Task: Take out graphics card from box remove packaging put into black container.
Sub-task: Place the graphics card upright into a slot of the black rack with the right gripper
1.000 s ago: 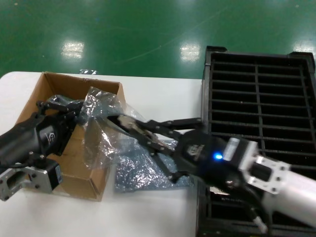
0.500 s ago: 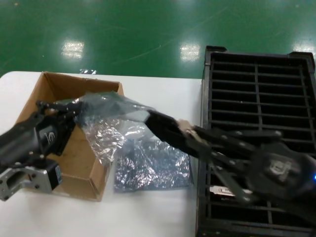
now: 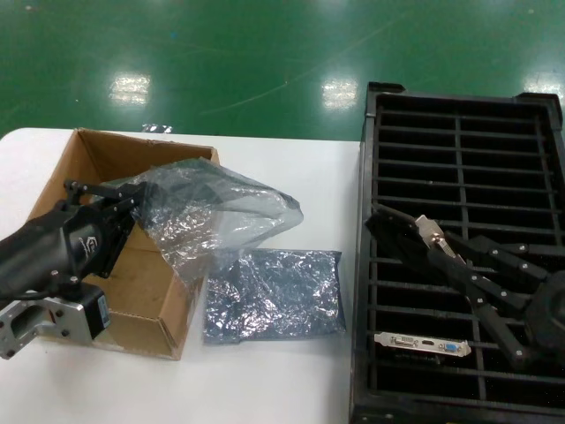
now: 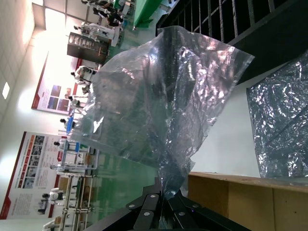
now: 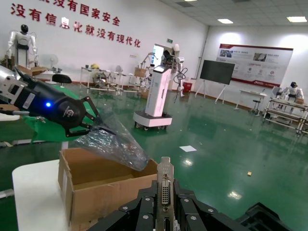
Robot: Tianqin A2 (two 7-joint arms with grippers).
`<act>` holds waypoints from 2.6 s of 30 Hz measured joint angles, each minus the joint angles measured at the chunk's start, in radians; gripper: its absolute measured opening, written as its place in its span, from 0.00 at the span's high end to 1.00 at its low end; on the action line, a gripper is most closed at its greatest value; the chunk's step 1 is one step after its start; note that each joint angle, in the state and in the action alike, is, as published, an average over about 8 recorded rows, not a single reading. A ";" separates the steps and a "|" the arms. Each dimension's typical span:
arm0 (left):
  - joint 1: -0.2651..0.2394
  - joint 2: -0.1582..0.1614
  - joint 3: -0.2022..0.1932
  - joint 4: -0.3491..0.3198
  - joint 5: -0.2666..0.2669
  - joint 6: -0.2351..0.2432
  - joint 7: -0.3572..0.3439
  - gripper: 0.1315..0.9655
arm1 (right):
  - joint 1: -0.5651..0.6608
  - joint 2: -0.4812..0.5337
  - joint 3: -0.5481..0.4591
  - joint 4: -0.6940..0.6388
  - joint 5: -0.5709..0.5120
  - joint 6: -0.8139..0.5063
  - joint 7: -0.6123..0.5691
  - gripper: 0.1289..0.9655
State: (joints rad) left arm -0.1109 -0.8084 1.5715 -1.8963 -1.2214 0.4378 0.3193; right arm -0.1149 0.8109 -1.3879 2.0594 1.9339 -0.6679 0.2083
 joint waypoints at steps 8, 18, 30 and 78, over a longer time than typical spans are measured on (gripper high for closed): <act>0.000 0.000 0.000 0.000 0.000 0.000 0.000 0.99 | -0.002 0.005 -0.005 0.000 -0.015 0.014 0.010 0.93; 0.000 0.000 0.000 0.000 0.000 0.000 0.000 0.99 | 0.054 0.027 -0.053 0.000 -0.057 0.018 0.052 0.93; 0.000 0.000 0.000 0.000 0.000 0.000 0.000 0.99 | 0.452 0.187 -0.287 0.000 -0.321 -0.228 0.381 0.93; 0.000 0.000 0.000 0.000 0.000 0.000 0.000 0.99 | 1.174 -0.111 -0.734 -0.352 -0.639 -0.901 0.477 0.93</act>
State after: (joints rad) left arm -0.1109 -0.8084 1.5715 -1.8963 -1.2214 0.4378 0.3193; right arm 1.0591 0.7003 -2.1219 1.7073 1.2946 -1.5689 0.6850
